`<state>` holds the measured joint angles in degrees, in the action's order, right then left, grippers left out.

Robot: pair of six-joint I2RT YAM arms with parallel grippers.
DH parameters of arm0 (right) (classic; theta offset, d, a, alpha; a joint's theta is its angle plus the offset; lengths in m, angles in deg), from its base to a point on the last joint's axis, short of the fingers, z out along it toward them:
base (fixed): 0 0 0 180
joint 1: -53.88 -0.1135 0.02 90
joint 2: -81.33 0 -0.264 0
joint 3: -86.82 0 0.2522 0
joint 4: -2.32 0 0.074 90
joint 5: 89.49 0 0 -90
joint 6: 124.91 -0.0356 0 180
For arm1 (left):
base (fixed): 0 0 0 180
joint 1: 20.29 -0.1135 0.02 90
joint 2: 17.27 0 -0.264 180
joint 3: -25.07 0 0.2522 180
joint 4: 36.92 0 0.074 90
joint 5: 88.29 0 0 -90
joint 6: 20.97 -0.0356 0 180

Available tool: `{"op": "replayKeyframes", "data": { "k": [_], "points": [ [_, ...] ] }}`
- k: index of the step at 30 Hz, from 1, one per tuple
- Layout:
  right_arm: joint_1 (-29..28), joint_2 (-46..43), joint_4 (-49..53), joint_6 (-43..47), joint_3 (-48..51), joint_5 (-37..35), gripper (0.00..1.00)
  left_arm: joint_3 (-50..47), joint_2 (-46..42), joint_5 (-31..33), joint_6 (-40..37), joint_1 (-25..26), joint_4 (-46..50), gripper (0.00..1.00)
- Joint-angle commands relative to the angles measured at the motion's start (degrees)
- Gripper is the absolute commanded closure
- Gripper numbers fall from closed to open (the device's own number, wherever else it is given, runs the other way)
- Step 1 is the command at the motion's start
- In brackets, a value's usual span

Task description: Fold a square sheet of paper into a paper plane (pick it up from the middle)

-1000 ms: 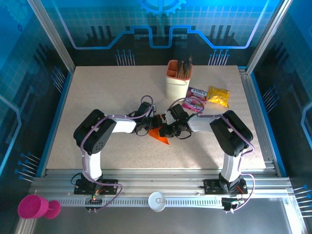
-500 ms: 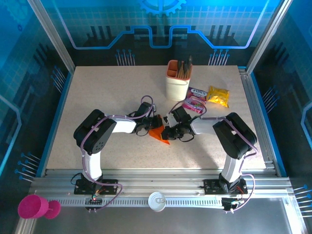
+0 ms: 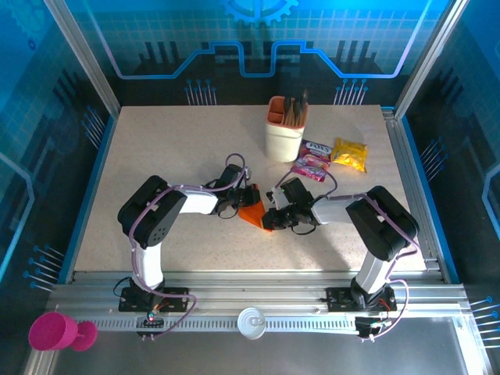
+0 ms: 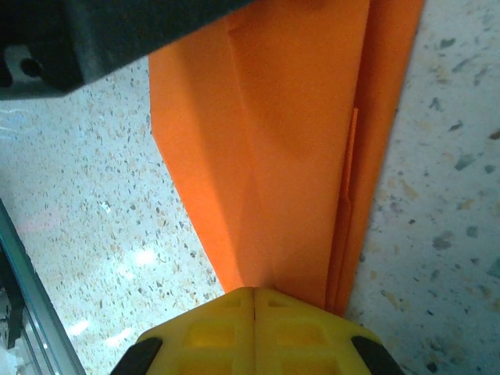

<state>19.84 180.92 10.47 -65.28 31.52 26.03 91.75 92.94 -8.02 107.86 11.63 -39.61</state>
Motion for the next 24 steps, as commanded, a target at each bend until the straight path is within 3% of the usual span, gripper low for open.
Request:
{"op": "replayKeyframes", "data": {
  "k": [1, 24],
  "points": [
    [0.1, 0.0, 5.6, -1.7, 4.5, -0.7, 1.00, -2.7, 3.1, 3.9, -1.2, -0.5, 5.8, 1.00],
    [0.1, -6.8, 11.8, -2.4, 13.6, -3.3, 1.00, -3.3, 3.3, 4.4, -0.7, -0.5, 5.7, 1.00]
  ]
}}
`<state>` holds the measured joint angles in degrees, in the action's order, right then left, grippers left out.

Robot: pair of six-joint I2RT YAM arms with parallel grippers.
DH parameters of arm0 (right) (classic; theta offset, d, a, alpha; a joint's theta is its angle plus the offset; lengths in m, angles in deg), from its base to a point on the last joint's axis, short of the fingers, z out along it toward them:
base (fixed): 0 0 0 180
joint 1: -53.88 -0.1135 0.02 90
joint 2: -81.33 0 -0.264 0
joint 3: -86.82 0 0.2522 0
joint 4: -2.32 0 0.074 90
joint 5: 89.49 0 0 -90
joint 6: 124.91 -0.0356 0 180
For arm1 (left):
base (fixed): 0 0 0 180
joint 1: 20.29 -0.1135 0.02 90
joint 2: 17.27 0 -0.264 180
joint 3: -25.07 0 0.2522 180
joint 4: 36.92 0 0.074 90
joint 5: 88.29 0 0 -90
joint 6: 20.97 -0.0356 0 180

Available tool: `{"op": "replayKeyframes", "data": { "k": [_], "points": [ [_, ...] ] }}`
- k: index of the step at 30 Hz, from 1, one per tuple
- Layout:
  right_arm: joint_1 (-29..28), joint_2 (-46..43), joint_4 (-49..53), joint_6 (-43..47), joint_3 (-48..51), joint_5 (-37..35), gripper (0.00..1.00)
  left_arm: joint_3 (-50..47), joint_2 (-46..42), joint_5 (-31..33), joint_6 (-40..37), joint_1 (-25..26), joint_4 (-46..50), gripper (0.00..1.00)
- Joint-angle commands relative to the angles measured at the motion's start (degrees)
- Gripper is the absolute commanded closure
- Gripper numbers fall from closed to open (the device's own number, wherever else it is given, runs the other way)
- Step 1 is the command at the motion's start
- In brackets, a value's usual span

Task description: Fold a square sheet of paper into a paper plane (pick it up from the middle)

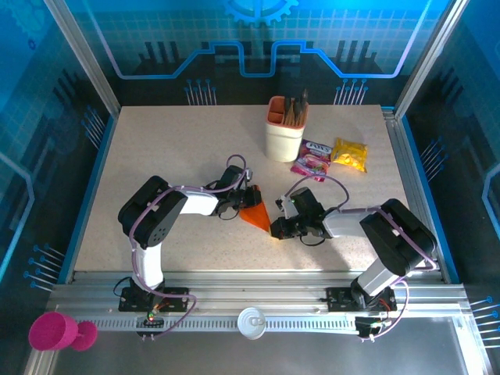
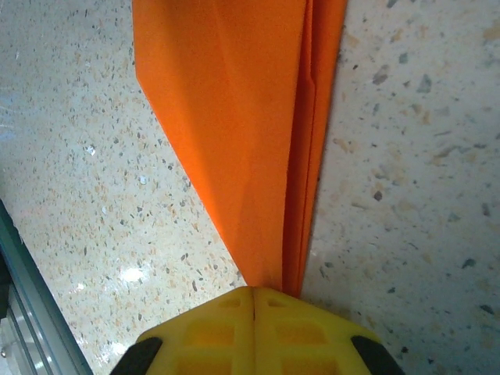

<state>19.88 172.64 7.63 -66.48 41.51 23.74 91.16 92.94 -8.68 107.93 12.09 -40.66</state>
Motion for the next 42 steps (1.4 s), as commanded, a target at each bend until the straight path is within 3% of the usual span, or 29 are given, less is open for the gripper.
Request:
{"op": "replayKeyframes", "data": {
  "k": [1, 6, 11, 22, 37, 42],
  "points": [
    [0.2, 0.9, 15.2, -1.4, 3.5, -0.9, 1.00, -2.8, 3.3, 5.2, -0.7, -1.0, 6.8, 1.00],
    [2.3, -6.6, 18.8, -1.5, 2.4, 1.2, 1.00, -4.0, 2.9, 5.7, 0.9, -1.0, 6.0, 1.00],
    [2.6, -9.6, 23.1, -0.6, -4.9, 1.3, 1.00, -5.0, 2.8, 6.1, 2.1, -0.7, 5.5, 1.00],
    [0.5, 4.3, 17.0, -3.7, -18.5, 1.5, 1.00, -4.8, 2.5, 6.2, 2.3, -0.4, 5.5, 1.00],
    [2.4, 11.3, 12.1, -4.4, -12.2, -0.7, 1.00, -1.8, -2.0, 3.7, 1.0, -0.7, 6.3, 1.00],
    [2.9, 12.0, 11.9, -4.5, -11.3, -0.2, 1.00, 0.7, -7.3, 1.2, 1.3, -0.8, 8.2, 0.87]
  ]
}}
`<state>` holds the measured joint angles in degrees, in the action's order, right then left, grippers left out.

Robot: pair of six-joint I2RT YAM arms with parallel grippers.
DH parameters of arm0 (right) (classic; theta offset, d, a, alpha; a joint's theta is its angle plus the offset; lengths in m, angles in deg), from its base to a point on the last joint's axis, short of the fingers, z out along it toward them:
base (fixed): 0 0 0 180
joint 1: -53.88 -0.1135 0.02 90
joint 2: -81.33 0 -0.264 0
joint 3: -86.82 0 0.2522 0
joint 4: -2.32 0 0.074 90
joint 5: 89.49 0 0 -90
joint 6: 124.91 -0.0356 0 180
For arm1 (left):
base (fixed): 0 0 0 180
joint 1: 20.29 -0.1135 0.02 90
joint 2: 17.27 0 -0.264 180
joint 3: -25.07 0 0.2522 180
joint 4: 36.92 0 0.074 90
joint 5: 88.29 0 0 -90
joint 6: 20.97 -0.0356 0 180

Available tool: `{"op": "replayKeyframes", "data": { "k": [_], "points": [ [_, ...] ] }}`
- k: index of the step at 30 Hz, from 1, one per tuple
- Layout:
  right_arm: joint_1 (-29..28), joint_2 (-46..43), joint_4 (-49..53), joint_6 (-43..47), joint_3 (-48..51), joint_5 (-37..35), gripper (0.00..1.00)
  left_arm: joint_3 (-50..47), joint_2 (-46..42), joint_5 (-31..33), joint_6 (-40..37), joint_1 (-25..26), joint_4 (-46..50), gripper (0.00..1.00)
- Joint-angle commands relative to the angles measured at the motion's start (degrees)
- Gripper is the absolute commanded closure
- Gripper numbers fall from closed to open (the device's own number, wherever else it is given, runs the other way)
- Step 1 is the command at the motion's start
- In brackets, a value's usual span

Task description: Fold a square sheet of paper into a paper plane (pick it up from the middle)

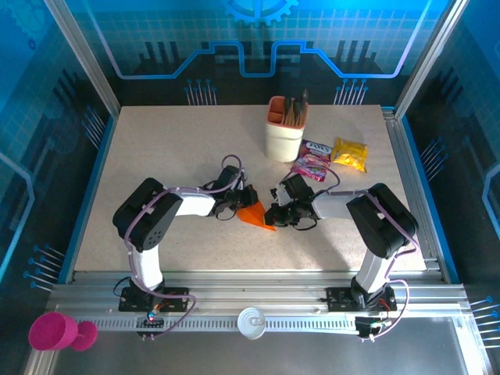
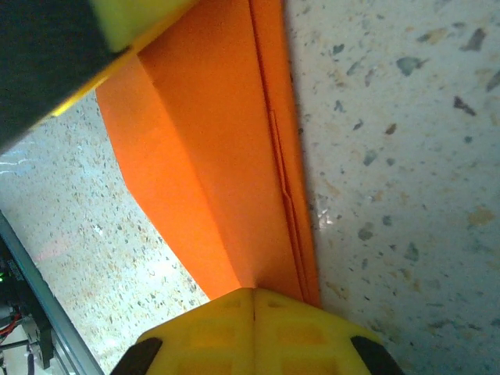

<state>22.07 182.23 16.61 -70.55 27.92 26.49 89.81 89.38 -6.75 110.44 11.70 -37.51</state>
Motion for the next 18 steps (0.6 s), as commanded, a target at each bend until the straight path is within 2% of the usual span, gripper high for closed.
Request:
{"op": "replayKeyframes", "data": {
  "k": [1, 6, 10, 13, 18],
  "points": [
    [0.8, 2.6, 2.8, -0.3, 2.3, -2.8, 1.00, 2.1, -4.6, -1.1, -0.5, -0.3, 5.6, 0.84],
    [1.0, 4.1, 2.3, -0.4, 2.4, -2.2, 1.00, -0.2, -8.3, -1.2, 2.3, 1.4, 6.1, 0.80],
    [1.1, 4.8, 2.0, -0.4, 2.7, -1.8, 1.00, -3.3, -10.6, 0.3, 5.5, 3.7, 4.8, 0.88],
    [1.4, 5.1, 2.0, -0.5, 2.8, -1.7, 1.00, -5.2, -10.9, 0.5, 8.4, 5.1, 2.2, 1.00],
    [1.7, 6.0, 1.5, -0.7, 3.1, -1.2, 1.00, -7.0, -8.8, 0.8, 12.0, 7.0, -1.3, 1.00]
  ]
}}
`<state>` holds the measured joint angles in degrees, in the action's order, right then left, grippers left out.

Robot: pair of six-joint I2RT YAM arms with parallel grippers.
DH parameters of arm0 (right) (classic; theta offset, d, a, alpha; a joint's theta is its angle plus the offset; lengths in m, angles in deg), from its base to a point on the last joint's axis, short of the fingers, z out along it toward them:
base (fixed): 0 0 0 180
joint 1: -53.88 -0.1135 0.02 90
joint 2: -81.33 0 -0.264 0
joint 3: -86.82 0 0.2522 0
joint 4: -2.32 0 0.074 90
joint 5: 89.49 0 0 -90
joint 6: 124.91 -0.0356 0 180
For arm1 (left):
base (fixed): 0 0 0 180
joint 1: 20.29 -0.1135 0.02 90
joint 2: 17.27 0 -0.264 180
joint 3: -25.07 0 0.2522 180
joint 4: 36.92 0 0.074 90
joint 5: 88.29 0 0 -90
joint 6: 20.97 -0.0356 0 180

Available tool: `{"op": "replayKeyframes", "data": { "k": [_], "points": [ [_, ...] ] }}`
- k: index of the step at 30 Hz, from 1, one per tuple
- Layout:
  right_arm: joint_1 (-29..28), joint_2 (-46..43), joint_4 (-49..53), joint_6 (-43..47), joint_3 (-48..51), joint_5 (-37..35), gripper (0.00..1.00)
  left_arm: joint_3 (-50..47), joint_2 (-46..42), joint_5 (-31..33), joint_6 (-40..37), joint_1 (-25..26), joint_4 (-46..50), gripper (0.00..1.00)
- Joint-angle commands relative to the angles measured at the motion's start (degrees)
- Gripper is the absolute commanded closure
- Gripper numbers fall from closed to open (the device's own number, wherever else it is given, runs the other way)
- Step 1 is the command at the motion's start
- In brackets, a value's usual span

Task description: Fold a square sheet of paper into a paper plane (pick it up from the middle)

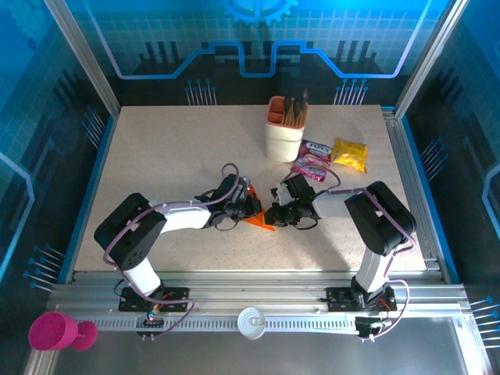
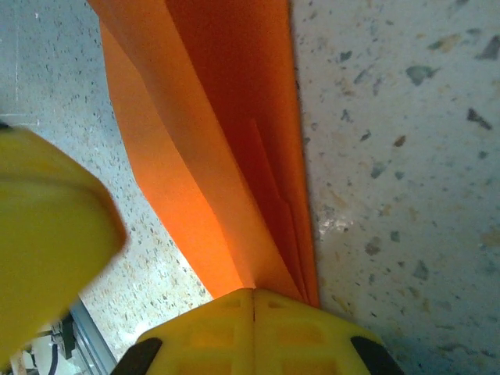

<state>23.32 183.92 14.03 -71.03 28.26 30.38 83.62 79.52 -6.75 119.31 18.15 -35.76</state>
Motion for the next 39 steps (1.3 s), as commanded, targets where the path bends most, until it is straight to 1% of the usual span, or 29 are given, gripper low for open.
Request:
{"op": "replayKeyframes", "data": {
  "k": [1, 8, 14, 23, 27, 39],
  "points": [
    [0.5, 4.4, 3.9, -0.3, 2.7, -5.1, 1.00, -0.9, 1.6, 0.7, 3.5, 0.8, -3.5, 1.00],
    [0.9, 4.9, 3.8, -0.5, 3.1, -4.9, 1.00, -0.2, 4.9, 1.9, 5.4, 1.2, -3.9, 1.00],
    [1.0, 5.5, 3.6, -1.0, 3.5, -4.8, 1.00, 1.5, 7.9, 4.6, 7.8, 1.1, -1.9, 1.00],
    [1.0, 7.0, 6.9, -0.9, 3.3, -6.4, 1.00, 5.6, 8.2, 10.9, 13.6, -0.3, 11.2, 1.00],
    [1.0, 7.6, 8.1, -0.6, 3.2, -7.4, 1.00, 7.1, 9.1, 11.5, 13.4, -2.1, 14.2, 1.00],
    [1.0, 9.7, 8.2, -1.2, 3.7, -8.4, 1.00, 6.3, 9.6, 14.0, 8.5, -6.9, 14.3, 1.00]
  ]
}}
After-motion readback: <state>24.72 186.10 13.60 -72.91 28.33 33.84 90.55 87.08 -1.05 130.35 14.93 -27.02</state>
